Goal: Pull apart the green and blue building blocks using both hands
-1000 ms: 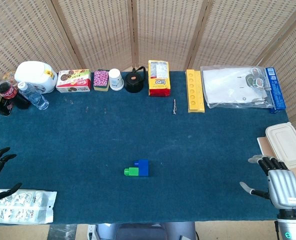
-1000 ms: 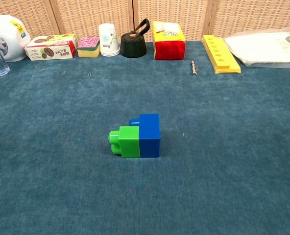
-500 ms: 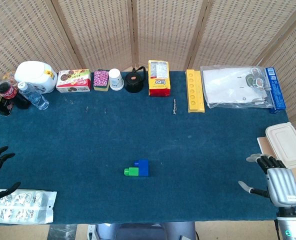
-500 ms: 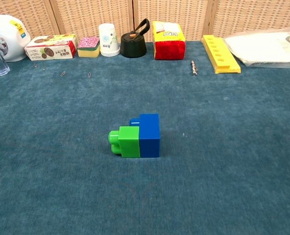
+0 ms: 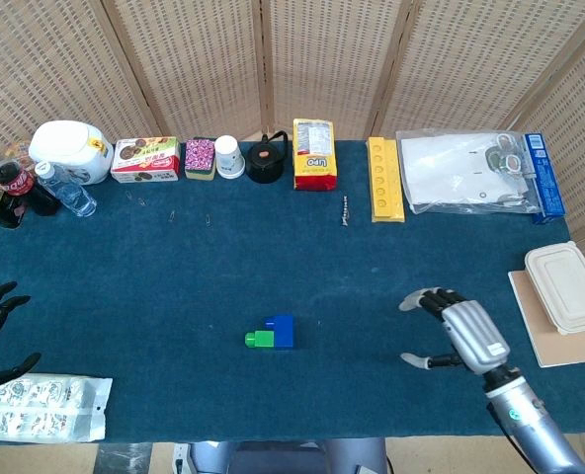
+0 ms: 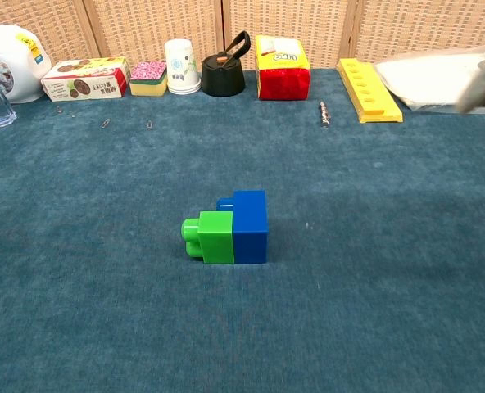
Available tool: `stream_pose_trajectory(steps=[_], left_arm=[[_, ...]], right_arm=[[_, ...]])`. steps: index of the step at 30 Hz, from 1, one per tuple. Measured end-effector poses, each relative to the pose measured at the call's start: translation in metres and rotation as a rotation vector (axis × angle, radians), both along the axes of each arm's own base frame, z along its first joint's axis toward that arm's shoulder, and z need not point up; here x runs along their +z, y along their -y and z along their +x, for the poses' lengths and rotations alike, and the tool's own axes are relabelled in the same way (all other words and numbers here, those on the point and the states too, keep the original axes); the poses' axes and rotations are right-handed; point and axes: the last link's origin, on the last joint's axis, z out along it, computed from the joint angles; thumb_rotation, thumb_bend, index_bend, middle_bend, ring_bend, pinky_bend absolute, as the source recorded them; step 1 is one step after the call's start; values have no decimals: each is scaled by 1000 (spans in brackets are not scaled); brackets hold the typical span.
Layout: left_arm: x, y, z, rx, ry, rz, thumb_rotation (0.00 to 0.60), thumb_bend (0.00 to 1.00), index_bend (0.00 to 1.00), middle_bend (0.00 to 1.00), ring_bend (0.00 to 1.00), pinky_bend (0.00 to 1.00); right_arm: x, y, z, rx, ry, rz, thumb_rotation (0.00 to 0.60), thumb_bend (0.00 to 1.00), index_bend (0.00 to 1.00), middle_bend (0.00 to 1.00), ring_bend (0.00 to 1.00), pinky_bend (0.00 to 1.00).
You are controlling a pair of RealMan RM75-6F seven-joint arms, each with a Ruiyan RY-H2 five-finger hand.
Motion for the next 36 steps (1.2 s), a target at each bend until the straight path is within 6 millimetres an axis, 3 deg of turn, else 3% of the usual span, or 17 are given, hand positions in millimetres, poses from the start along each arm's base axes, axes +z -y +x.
stream_pose_trajectory(steps=[12,23,36], left_arm=[[6,-4,-3,22,-15,4,600,170,250,176,72,162],[10,-1,-10,34,-12,14,600,170,251,176,72,162],[18,8,-17,47,-11,36,600,170,250,176,73,162]], right_arm=[[-61,31,68,125,47,175,440,167,213,293,275,345],[-107,35,101,147,-25,173,437,156,85,181,214,344],[-156,36,128,161,-97,147,440,138,77,177,206,341]])
